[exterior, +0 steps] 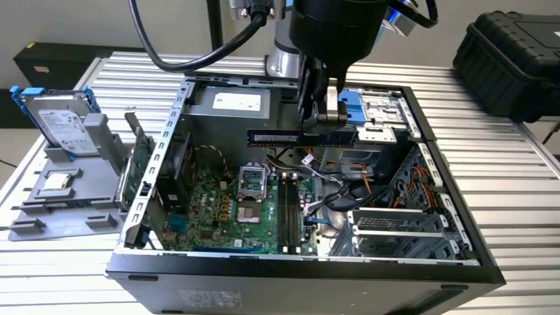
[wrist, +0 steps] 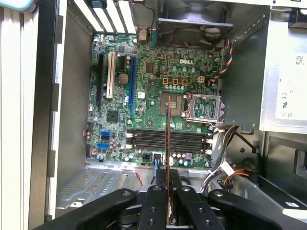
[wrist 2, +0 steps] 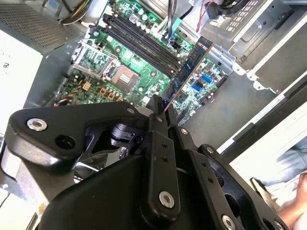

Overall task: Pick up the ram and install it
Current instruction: 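Insert the ram into the slot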

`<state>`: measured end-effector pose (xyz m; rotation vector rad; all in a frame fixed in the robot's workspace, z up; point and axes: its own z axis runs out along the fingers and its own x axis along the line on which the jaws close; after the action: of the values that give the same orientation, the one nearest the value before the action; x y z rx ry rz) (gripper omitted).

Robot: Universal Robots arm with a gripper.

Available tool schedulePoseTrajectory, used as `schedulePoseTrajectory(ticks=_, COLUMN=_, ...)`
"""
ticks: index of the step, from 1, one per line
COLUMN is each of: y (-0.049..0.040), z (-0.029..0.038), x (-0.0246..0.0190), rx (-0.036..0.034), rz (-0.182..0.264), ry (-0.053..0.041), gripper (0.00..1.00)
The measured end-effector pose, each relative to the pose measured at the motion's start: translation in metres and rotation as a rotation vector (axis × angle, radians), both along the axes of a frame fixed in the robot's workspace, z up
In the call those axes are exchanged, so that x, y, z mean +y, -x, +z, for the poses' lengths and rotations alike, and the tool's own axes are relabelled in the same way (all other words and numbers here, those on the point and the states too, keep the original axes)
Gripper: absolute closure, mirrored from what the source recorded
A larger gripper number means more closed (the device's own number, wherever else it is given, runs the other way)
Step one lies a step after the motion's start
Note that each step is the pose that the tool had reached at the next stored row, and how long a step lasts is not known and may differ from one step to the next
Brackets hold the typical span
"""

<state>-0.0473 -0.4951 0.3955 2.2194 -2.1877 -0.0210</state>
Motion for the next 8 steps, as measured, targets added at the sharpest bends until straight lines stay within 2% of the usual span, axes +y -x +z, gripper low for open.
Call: schedulePoseTrajectory(ticks=8, y=0.0000, z=0.0000, x=0.0000, rx=0.0000, rz=0.000, ry=0.0005, gripper=1.00)
